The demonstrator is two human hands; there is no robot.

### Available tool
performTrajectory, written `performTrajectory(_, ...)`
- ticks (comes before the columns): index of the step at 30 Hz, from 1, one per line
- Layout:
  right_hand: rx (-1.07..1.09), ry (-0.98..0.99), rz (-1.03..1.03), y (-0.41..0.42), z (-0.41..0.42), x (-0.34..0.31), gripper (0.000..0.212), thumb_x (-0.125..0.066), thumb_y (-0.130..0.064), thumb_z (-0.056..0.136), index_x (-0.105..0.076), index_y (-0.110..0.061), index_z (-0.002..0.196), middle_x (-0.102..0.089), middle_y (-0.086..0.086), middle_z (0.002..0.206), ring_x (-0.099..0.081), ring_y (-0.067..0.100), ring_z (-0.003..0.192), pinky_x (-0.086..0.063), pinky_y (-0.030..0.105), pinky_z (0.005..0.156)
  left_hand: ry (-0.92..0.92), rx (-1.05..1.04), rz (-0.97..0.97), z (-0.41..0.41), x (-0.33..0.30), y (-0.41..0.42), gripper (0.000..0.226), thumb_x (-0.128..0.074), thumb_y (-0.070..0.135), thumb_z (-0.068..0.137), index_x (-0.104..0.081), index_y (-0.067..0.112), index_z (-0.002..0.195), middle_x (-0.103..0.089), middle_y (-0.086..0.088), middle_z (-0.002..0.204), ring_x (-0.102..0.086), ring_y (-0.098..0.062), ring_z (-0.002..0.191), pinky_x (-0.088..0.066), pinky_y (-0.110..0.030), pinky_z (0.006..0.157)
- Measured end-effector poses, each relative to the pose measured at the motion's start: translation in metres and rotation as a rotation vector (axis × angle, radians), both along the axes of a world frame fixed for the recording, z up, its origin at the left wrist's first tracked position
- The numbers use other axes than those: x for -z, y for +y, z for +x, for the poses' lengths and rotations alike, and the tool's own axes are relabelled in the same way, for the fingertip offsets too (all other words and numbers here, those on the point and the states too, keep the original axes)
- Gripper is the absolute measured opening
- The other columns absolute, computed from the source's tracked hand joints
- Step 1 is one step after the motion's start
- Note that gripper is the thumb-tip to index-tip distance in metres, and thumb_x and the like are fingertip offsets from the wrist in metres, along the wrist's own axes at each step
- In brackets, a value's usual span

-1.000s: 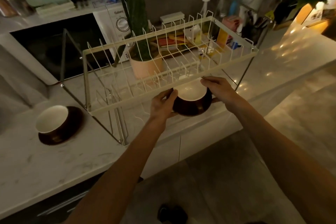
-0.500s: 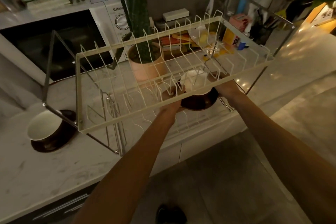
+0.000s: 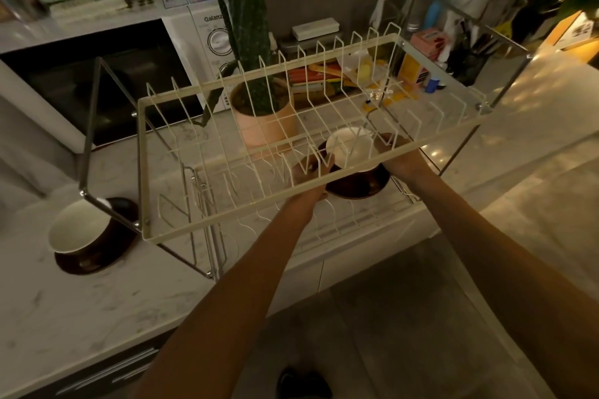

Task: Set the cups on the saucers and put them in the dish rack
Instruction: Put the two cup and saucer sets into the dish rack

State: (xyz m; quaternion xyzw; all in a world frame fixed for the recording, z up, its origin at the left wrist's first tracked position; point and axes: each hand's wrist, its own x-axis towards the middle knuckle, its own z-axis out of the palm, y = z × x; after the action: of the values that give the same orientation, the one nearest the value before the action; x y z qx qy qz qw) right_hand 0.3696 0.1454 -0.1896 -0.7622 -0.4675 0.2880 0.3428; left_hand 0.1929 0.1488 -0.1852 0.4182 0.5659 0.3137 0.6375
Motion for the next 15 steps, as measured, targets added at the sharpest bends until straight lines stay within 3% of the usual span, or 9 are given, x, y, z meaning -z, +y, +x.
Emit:
performTrajectory(2, -0.018, -0.075, -0.018, -0.003, -0.003, -0.002, 0.039, -0.047, -0.015, 0.101, -0.043, -0.031, 0.066, -0.051, -0.007, 0.072, -0.051, 0.017, 0.078, -0.037, 0.032, 0.078, 0.052, 0.038, 0.014, -0.004, 0.002, 0.001, 0.010, -0.058, 0.034, 0.094, -0.053, 0.025, 0.095, -0.056, 0.005, 0.094, -0.056, -0.011, 0.086, -0.052, -0.042, 0.092)
performTrajectory(4, -0.042, -0.177, -0.100, -0.011, -0.010, -0.008, 0.019, -0.048, -0.021, 0.100, -0.058, -0.031, 0.087, -0.060, 0.005, 0.095, -0.056, 0.024, 0.099, -0.043, 0.036, 0.087, 0.122, 0.101, 0.011, -0.010, 0.002, 0.002, 0.016, -0.056, 0.033, 0.095, -0.050, 0.033, 0.080, -0.051, 0.012, 0.084, -0.051, -0.003, 0.075, -0.048, -0.037, 0.095)
performTrajectory(5, -0.043, -0.240, -0.110, -0.013, -0.013, -0.009, 0.020, -0.047, -0.030, 0.098, -0.063, -0.022, 0.106, -0.063, 0.013, 0.108, -0.059, 0.030, 0.108, -0.047, 0.041, 0.092, 0.172, 0.159, -0.007, -0.014, 0.001, 0.001, 0.012, -0.054, 0.035, 0.095, -0.051, 0.037, 0.084, -0.053, 0.014, 0.090, -0.053, -0.003, 0.080, -0.044, -0.034, 0.100)
performTrajectory(6, -0.048, -0.327, -0.114, -0.015, -0.017, -0.011, 0.040, -0.044, -0.040, 0.095, -0.060, -0.013, 0.119, -0.064, 0.017, 0.117, -0.060, 0.036, 0.113, -0.048, 0.045, 0.096, 0.230, 0.218, 0.000, -0.018, 0.001, 0.000, 0.006, -0.052, 0.038, 0.096, -0.056, 0.037, 0.100, -0.057, 0.012, 0.107, -0.057, -0.009, 0.096, -0.038, -0.033, 0.108)
performTrajectory(7, -0.056, -0.385, -0.111, -0.017, -0.022, -0.013, 0.051, -0.042, -0.046, 0.093, -0.057, -0.009, 0.125, -0.065, 0.019, 0.118, -0.060, 0.040, 0.114, -0.049, 0.048, 0.097, 0.309, 0.251, 0.049, -0.020, 0.002, -0.002, 0.030, -0.050, 0.042, 0.095, -0.057, 0.030, 0.121, -0.057, 0.005, 0.128, -0.055, -0.018, 0.117, -0.032, -0.035, 0.114)
performTrajectory(8, -0.065, -0.446, -0.118, -0.021, -0.029, -0.017, 0.051, -0.043, -0.044, 0.095, -0.056, -0.006, 0.126, -0.065, 0.019, 0.118, -0.060, 0.041, 0.114, -0.049, 0.048, 0.096, 0.392, 0.264, 0.149, -0.023, 0.004, -0.003, 0.046, -0.048, 0.046, 0.093, -0.055, 0.021, 0.131, -0.054, -0.003, 0.138, -0.050, -0.024, 0.128, -0.032, -0.040, 0.115)
performTrajectory(10, -0.090, -0.581, -0.094, -0.027, -0.043, -0.021, 0.041, -0.048, -0.034, 0.098, -0.060, -0.004, 0.124, -0.065, 0.019, 0.119, -0.060, 0.040, 0.113, -0.050, 0.046, 0.094, 0.444, 0.202, 0.394, -0.029, 0.002, -0.014, 0.048, -0.051, 0.051, 0.089, -0.063, 0.015, 0.118, -0.066, -0.008, 0.120, -0.061, -0.024, 0.113, -0.046, -0.043, 0.101)
performTrajectory(12, -0.152, -0.694, 0.033, -0.034, -0.057, -0.022, 0.036, -0.052, -0.031, 0.097, -0.064, -0.004, 0.118, -0.067, 0.020, 0.116, -0.062, 0.040, 0.109, -0.051, 0.047, 0.092, 0.469, 0.172, 0.479, -0.042, -0.004, -0.027, 0.039, -0.056, 0.050, 0.087, -0.065, 0.019, 0.109, -0.070, -0.002, 0.108, -0.066, -0.018, 0.097, -0.053, -0.038, 0.090)
performTrajectory(15, -0.283, -0.739, 0.198, -0.042, -0.077, -0.023, 0.028, -0.054, -0.027, 0.096, -0.066, -0.005, 0.108, -0.069, 0.018, 0.105, -0.065, 0.039, 0.097, -0.052, 0.041, 0.077, 0.564, 0.240, 0.500, -0.064, -0.003, -0.043, 0.043, -0.058, 0.051, 0.086, -0.063, 0.025, 0.120, -0.067, 0.001, 0.118, -0.066, -0.016, 0.102, -0.053, -0.035, 0.091)
